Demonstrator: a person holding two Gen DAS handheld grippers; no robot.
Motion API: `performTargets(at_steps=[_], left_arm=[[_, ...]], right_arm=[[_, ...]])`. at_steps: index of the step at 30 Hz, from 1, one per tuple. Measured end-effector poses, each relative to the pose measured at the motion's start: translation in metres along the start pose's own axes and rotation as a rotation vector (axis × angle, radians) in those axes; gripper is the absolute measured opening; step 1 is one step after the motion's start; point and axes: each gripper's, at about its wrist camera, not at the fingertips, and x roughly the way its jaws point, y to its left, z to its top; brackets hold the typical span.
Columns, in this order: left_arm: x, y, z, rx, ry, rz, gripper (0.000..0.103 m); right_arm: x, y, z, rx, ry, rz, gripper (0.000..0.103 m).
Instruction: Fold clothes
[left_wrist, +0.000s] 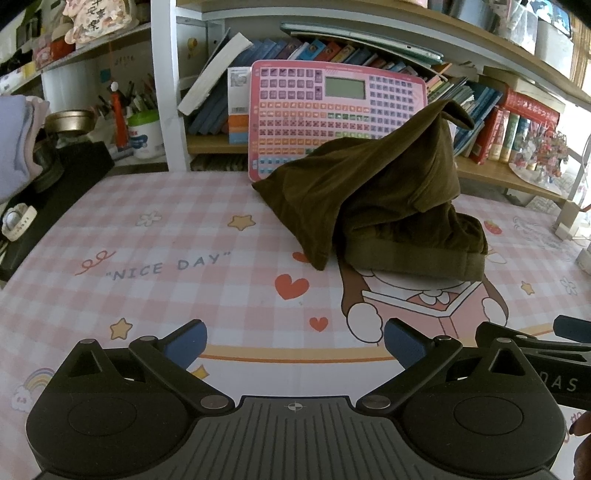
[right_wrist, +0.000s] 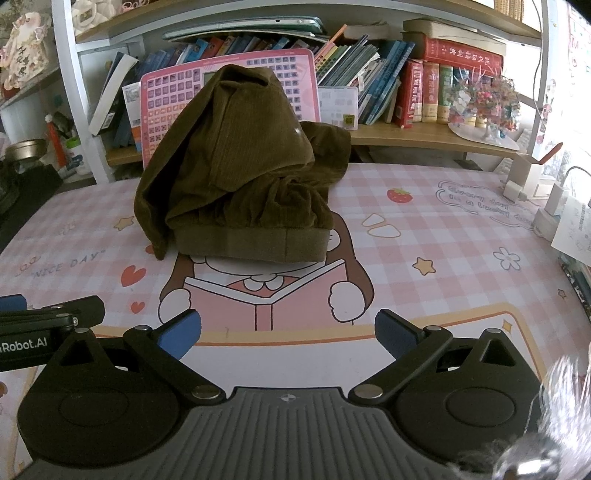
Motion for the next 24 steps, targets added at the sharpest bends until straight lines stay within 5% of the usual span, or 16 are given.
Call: performTargets(at_steps=[24], left_arm=[[0.0049, -0.0008, 0.0013, -0.001, 0.011, -0.001, 0.103]], right_arm=[[0.0032, -0.0001, 0.0013, 0.000, 0.009, -0.006, 0.101]])
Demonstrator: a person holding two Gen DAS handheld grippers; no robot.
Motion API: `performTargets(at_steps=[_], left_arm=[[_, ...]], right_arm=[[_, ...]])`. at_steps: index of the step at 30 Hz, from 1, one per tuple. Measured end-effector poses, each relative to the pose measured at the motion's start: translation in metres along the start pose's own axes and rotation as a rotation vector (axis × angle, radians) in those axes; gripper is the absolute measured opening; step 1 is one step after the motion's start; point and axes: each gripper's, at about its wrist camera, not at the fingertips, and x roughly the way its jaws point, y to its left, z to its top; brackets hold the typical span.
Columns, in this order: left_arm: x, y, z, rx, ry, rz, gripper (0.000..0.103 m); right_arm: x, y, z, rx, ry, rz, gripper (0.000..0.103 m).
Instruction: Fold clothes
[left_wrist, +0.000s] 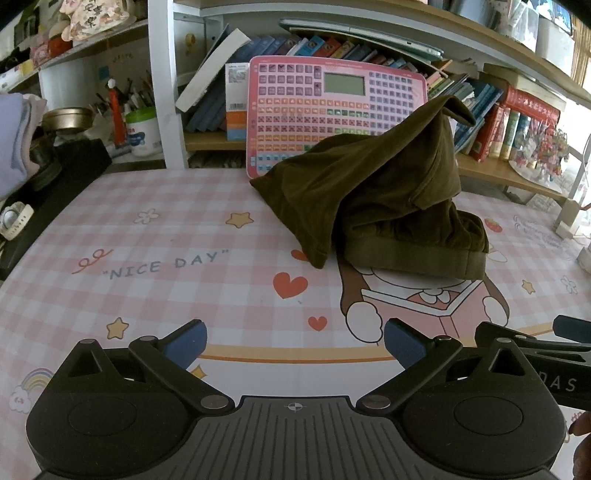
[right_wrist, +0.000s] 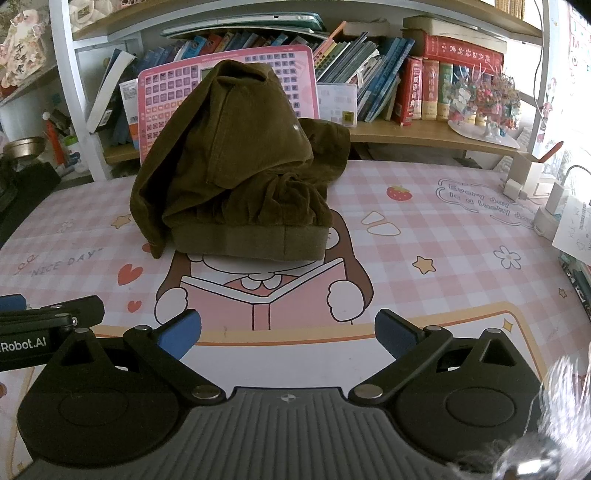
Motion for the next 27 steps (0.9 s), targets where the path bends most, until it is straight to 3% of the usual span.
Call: performTargets(at_steps=[18, 27], left_arm=[[0.005, -0.009, -0.002, 0.007, 0.027, 0.000, 0.103], [0.012, -0.017, 0.005, 0.027, 0.020, 0.009, 0.103]], right_arm=[[0.003, -0.010, -0.002, 0.013, 0.023, 0.003, 0.101], [0.008, -0.023, 0.001, 0.022, 0.033, 0.046, 0.101]])
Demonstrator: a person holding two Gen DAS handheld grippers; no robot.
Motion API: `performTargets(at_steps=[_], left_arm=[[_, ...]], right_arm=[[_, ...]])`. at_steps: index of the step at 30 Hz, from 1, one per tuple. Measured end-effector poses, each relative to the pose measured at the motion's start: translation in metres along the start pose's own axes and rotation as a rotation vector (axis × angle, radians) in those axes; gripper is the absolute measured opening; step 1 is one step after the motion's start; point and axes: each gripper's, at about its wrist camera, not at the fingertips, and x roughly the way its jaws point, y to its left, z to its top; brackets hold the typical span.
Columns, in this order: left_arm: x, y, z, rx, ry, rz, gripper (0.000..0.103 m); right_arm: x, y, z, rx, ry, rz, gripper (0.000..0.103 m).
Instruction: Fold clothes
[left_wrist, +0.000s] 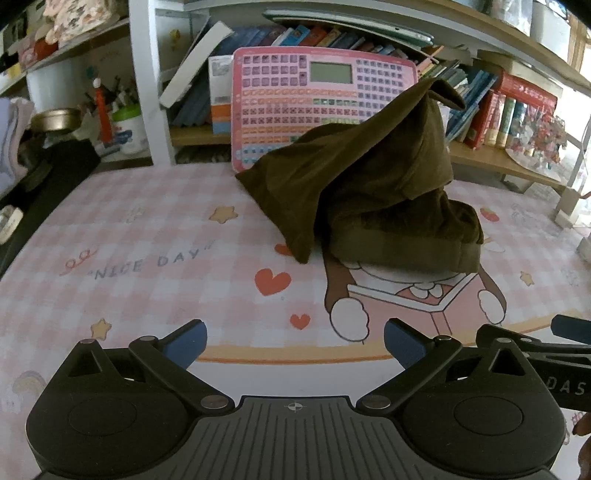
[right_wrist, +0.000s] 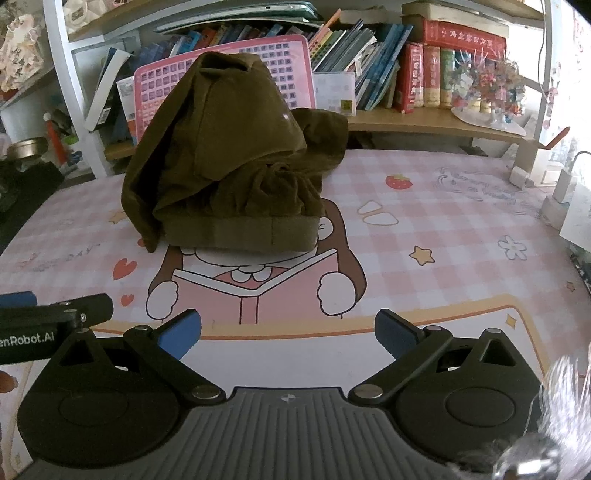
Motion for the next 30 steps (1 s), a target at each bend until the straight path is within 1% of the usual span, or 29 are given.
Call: performTargets(at_steps=[4, 9, 16, 20, 23, 24, 28, 30], left_arm=[[0.006, -0.005, 0.009, 0.035, 0.003, -0.015, 0.103], [0.014, -0.017, 0.024, 0.081, -0.010, -0.010, 0.103], [0.029, -0.040, 0.053, 0.139, -0.069, 0.021, 0.103], [0.040, -0.054, 0.072, 0.176, -0.118, 0.032, 0.103], [0.051, -0.065, 0.086, 0.204, -0.157, 0.064, 0.103], [0.055, -0.069, 0.092, 0.210, -0.163, 0.063, 0.103], [0.076, -0.084, 0.106, 0.249, -0.159, 0.040, 0.103], [0.087, -0.090, 0.111, 0.269, -0.148, 0.065, 0.103]], right_arm=[[0.005, -0.010, 0.004, 0.023, 0.009, 0.012, 0.101], [0.010, -0.026, 0.007, 0.058, 0.014, 0.023, 0.101], [0.014, -0.048, 0.007, 0.101, 0.034, 0.051, 0.101], [0.014, -0.060, 0.005, 0.107, 0.049, 0.077, 0.101], [0.012, -0.069, 0.002, 0.104, 0.060, 0.099, 0.101], [0.011, -0.072, 0.001, 0.102, 0.063, 0.105, 0.101], [0.005, -0.084, -0.004, 0.115, 0.077, 0.136, 0.101], [0.002, -0.089, -0.008, 0.125, 0.083, 0.154, 0.101]])
